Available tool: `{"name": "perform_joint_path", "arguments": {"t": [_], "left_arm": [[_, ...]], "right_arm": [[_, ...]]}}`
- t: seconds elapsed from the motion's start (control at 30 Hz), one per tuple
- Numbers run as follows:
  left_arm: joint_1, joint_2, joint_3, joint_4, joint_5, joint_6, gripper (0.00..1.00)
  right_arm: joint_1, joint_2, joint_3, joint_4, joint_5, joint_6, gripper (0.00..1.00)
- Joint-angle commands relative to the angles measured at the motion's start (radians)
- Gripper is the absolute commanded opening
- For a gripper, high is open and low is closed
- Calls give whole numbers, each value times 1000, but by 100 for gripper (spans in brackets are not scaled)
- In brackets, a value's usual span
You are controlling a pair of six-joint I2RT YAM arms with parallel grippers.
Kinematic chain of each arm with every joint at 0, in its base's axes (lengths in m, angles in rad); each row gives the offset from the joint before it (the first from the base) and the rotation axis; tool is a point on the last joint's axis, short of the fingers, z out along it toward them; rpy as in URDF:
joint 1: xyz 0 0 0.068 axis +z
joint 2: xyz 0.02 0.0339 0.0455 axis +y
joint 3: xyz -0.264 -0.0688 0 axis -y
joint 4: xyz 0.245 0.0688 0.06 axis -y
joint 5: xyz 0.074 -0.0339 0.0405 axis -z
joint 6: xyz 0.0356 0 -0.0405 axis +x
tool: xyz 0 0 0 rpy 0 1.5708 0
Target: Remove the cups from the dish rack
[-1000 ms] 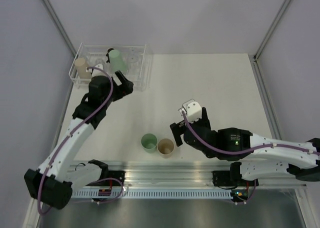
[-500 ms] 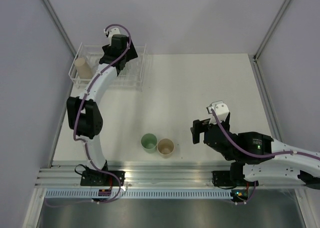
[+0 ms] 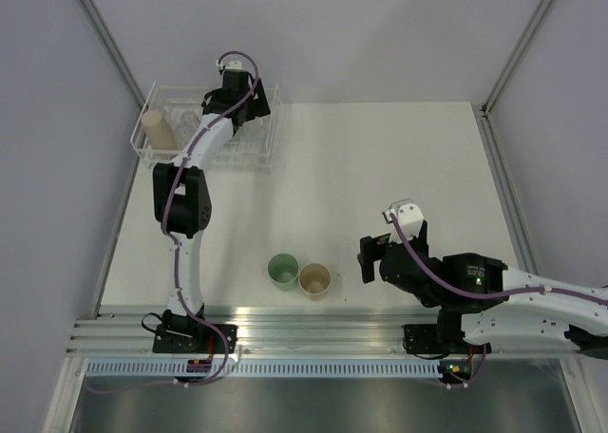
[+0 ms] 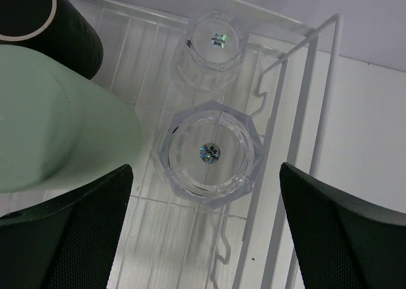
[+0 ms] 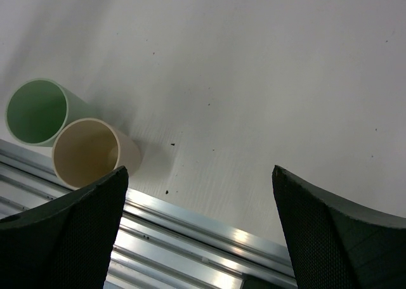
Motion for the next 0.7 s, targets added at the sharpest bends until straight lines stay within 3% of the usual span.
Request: {"name": "perform_joint_path", "arguments": {"t": [0.0, 0.47, 0.57, 0.67], "left_arm": [[1, 24, 56, 67, 42, 51, 100], [5, 190, 164, 94, 21, 54, 100], [7, 202, 165, 105, 32, 62, 90], [5, 205, 159, 104, 56, 67, 72]], "right_arm": [[-3, -1, 4, -6, -14, 24, 98], [-3, 15, 27, -33, -42, 53, 98], [-4, 5, 1, -14, -51, 64, 98], [-3, 10, -7, 0, -54, 61, 98]]}}
